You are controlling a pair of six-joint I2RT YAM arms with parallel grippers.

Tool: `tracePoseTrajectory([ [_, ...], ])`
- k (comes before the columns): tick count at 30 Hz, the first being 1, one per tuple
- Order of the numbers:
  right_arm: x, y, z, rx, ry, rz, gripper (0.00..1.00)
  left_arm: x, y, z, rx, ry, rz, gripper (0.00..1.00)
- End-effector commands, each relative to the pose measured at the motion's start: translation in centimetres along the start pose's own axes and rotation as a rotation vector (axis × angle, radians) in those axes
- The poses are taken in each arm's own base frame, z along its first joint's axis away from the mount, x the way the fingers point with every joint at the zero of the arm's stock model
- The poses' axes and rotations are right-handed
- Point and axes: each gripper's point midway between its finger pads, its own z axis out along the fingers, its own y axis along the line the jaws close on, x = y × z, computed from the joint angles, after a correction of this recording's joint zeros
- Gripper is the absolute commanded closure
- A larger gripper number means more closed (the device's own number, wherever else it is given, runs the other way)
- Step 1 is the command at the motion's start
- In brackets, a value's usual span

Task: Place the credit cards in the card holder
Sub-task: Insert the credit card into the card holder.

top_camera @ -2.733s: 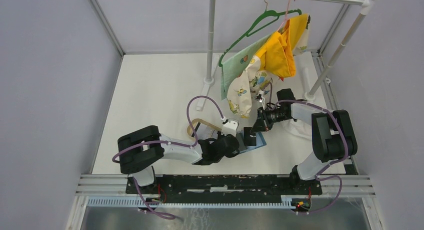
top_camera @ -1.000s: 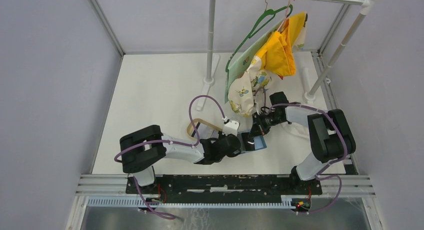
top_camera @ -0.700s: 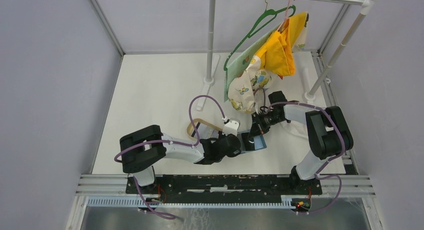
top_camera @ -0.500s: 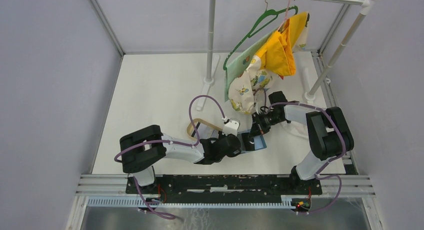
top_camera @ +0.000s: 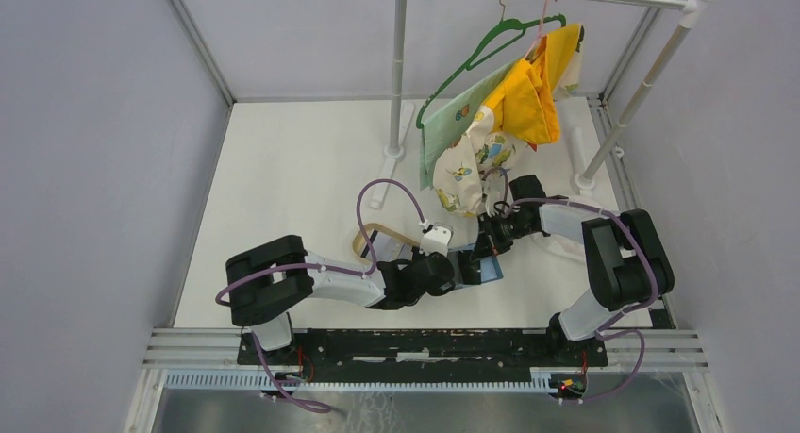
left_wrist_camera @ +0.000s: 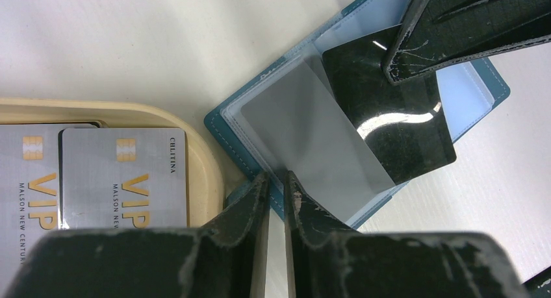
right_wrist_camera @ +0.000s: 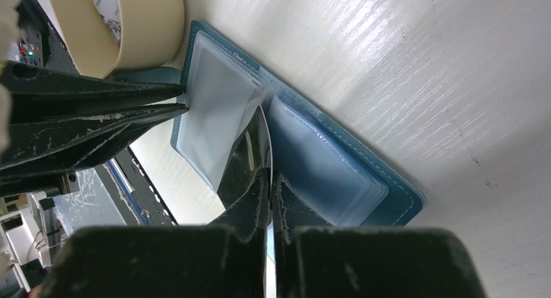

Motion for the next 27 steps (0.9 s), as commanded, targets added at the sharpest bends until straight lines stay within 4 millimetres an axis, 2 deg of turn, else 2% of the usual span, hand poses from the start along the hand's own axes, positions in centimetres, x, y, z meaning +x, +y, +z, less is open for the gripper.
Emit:
tracePoseTrajectory([
  [1, 1.5, -2.3, 0.5, 0.099, 0.057, 0.018, 0.97, -1.3, -0.2, -0.3, -0.006, -0.029, -0.014, 0.8],
  [11, 1.4, -1.6, 1.3, 0.04, 0.094, 0.035, 0.92, -1.4, -0.4, -0.3, 0.001, -0.031, -0.011, 0.8],
  [27, 1.8, -2.0, 1.6, 0.028, 0.179, 0.056, 0.9, -1.6, -0.7, -0.2, 0.012, -0.036, -0.004, 0.8],
])
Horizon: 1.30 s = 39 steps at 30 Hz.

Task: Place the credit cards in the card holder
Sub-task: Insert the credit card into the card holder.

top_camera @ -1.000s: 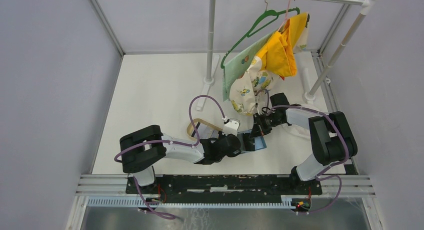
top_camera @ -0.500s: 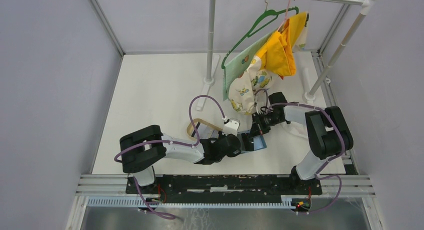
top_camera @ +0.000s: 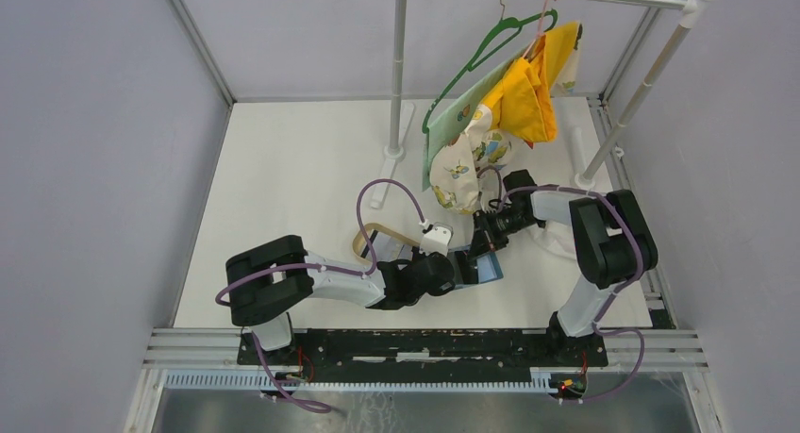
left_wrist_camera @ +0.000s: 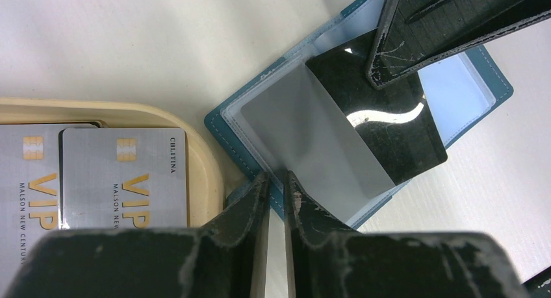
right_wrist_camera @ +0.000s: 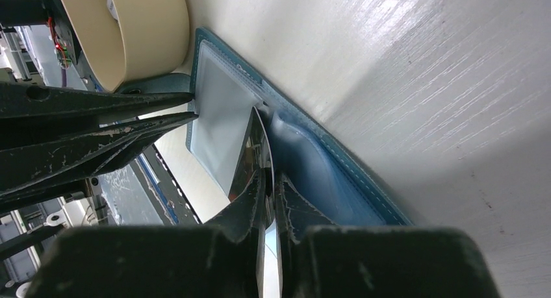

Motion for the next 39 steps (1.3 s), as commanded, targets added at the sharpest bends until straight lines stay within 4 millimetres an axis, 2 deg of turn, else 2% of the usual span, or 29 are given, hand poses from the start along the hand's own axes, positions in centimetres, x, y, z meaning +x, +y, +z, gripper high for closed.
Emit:
tracePoseTrajectory([
  [1, 1.9, -2.4, 0.6, 0.109, 0.101, -0.024, 0.9, -1.7, -0.7, -0.2, 0.012, -0.037, -0.004, 0.8],
  [5, 2.3, -2.6, 0.6, 0.106, 0.132, -0.013, 0.9, -1.6, -0.7, -0.1, 0.012, -0.036, 0.0, 0.8],
  [21, 1.5, -2.0, 1.7, 0.081, 0.189, -0.036, 0.89, -1.8, -1.1, 0.0, 0.027, -0.038, 0.008, 0.8],
  [32, 0.6, 0.8, 2.8, -0.099, 0.154, -0.041, 0.83, -1.8, -1.4, 0.1, 0.036, -0.037, 0.011, 0.8],
  [39, 0.1, 1.2, 3.0, -0.134, 0.134, -0.038, 0.83, -2.3, -1.8, 0.0, 0.05, -0.043, 0.006, 0.8],
])
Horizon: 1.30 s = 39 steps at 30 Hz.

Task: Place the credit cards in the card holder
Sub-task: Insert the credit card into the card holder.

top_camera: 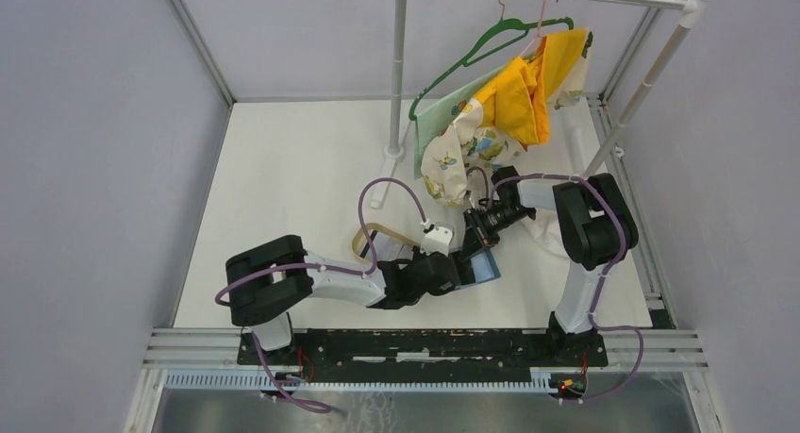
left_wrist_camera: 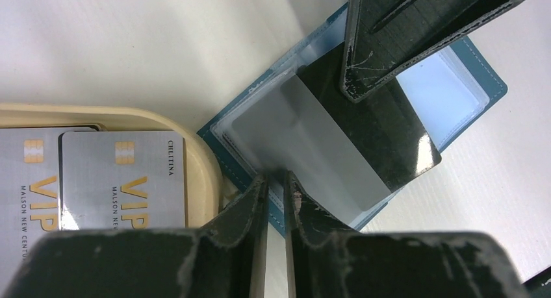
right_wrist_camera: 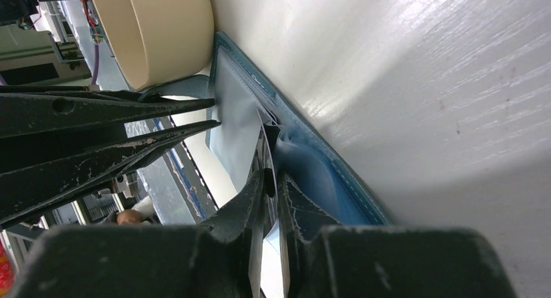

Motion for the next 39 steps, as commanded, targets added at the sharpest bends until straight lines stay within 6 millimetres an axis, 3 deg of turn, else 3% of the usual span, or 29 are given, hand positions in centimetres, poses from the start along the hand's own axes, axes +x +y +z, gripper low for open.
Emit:
tracePoseTrajectory([
  [1, 0.4, -0.4, 1.8, -0.014, 0.027, -0.059, 0.83, -2.3, -1.9, -0.1, 0.057, -0.05, -0.002, 0.8],
  [8, 0.4, -0.9, 1.8, 0.008, 0.029, -0.062, 0.82, -4.3, -3.2, -1.4, 0.118, -0.079, -0.035, 0.77],
  [18, 0.3, -1.3, 1.6, 0.034, 0.022, -0.066, 0.81, -6.9, -7.8, -4.2, 0.319, -0.098, -0.1, 0.72],
  [23, 0.4, -1.4, 1.6, 0.037, 0.024, -0.062, 0.81, -6.7, -10.0, -2.8, 0.309, -0.079, -0.118, 0.75],
  [26, 0.3, -1.4, 1.5, 0.038, 0.019, -0.062, 0.81, -6.7, -10.6, -1.4, 0.222, -0.076, -0.14, 0.86],
  [32, 0.4, -1.5, 1.5, 0.037, 0.018, -0.058, 0.81, -5.6, -10.6, 0.8, 0.029, -0.046, -0.12, 0.97],
  [39, 0.4, -1.6, 1.5, 0.04, 0.019, -0.055, 0.81, -5.6, -9.5, 1.9, -0.106, -0.051, -0.102, 0.98],
])
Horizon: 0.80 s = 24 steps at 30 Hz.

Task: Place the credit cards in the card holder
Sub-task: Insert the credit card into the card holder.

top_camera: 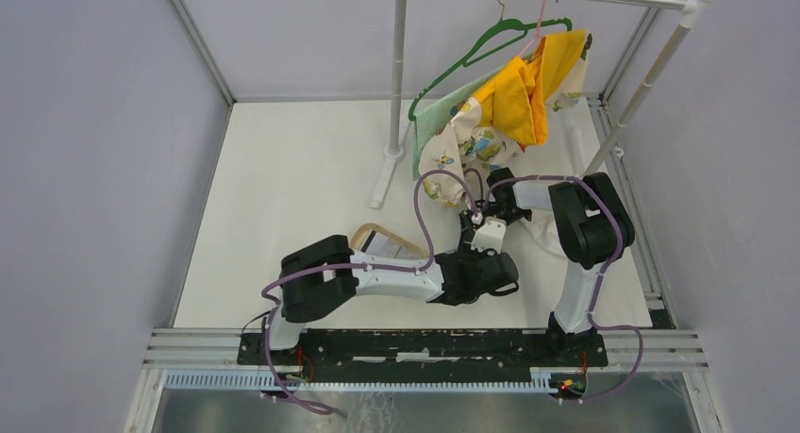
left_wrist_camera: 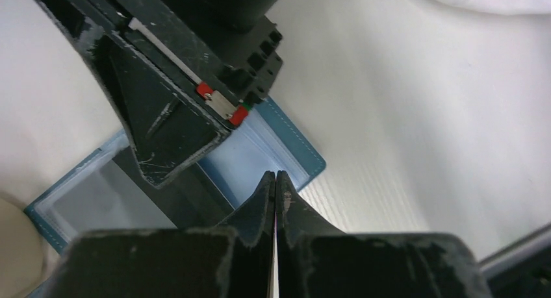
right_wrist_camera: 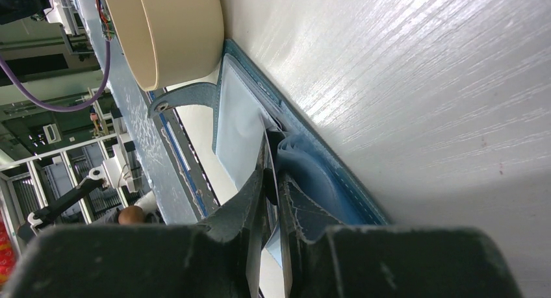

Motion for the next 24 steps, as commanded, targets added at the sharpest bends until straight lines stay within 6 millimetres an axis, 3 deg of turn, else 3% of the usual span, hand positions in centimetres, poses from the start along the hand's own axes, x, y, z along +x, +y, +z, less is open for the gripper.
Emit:
tracePoseTrajectory([
  [1, 0.6, -2.2, 0.6, 0.076, 0.017, -0.038, 0.81, -1.7, 0.7, 0.3, -0.11, -0.058, -0.043, 0.98],
  [6, 0.5, -2.2, 0.5, 0.077, 0.015, -0.039, 0.8, -1.2, 0.6, 1.1, -0.126, -0.052, -0.035, 0.96],
  [10, 0.6, -2.2, 0.5, 0.076, 0.016, -0.037, 0.8, -1.0, 1.2, 1.8, -0.167, -0.052, -0.034, 0.88],
  [19, 0.6, -2.1, 0.5, 0.072, 0.016, -0.04, 0.78, -0.5, 3.6, 2.3, -0.251, -0.043, -0.09, 0.75],
  [24, 0.4, -1.8, 0.3, 0.06, 0.009, -0.043, 0.76, 0.1, 4.9, 2.6, -0.274, -0.024, -0.123, 0.74],
])
